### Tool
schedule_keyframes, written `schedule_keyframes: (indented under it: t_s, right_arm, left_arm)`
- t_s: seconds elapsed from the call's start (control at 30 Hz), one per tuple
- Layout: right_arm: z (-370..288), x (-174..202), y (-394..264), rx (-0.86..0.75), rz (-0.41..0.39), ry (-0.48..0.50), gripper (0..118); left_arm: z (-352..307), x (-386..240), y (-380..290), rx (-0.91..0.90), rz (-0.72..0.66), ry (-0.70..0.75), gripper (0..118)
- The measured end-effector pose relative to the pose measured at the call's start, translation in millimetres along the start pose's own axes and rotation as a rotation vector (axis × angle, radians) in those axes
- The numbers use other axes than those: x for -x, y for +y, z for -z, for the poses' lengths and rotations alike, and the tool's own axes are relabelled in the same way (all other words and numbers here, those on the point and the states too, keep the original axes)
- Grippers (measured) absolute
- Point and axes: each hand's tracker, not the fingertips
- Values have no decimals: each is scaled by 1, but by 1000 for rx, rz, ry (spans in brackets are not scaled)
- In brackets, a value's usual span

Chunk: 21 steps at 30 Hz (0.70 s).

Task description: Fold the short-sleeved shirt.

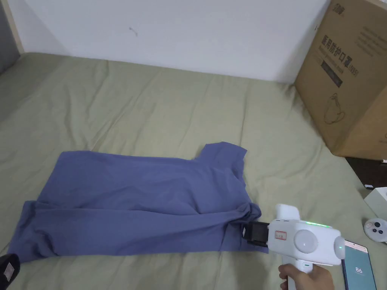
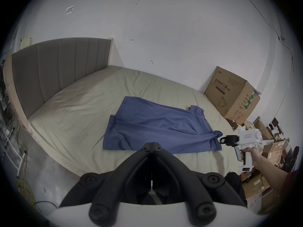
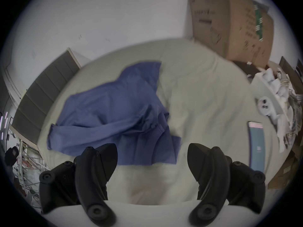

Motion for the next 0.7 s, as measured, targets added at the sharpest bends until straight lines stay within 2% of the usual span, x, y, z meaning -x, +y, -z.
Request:
schedule_keyframes:
  t_s: [0.1, 0.17, 0.2, 0.23, 0.27, 0.3, 0.37, 0.43, 0.47, 0.53, 0.67, 0.7]
  right_arm:
    - [27, 3, -6, 94, 6, 16, 90]
    - [25, 7, -15, 60, 21, 24, 77]
    - [19, 10, -14, 36, 40, 17, 51]
    - [14, 12, -13, 15, 73, 87, 15]
    - [11, 15, -13, 9, 92, 123, 10]
    - [11, 19, -11, 27, 80, 65, 10]
    - [6, 18, -10, 14, 72, 76, 10]
    - [3, 14, -9, 18, 90, 89, 10]
    - [1, 14, -10, 13, 90, 89, 10]
    - [0, 12, -9, 10, 74, 90, 10]
    - [-3, 14, -8, 1, 66, 94, 10]
    - [-3, 14, -8, 1, 61, 92, 10]
  left_arm:
    - [-2, 2, -3, 4, -4, 14, 0]
    - [-2, 6, -4, 15, -11, 21, 0]
    - [0, 8, -5, 20, -12, 27, 0]
    - [1, 11, -5, 25, -13, 33, 0]
    - [4, 14, -5, 27, -16, 35, 0]
    - [8, 20, -4, 31, -24, 35, 0]
    - [22, 30, -1, 65, -65, 30, 4]
    - [44, 52, 4, 94, -137, 45, 58]
    - [57, 65, 4, 122, -172, 31, 76]
    - [87, 96, 5, 177, -297, 3, 80]
    - [148, 132, -1, 300, -322, 135, 80]
    - [159, 137, -3, 317, -340, 109, 80]
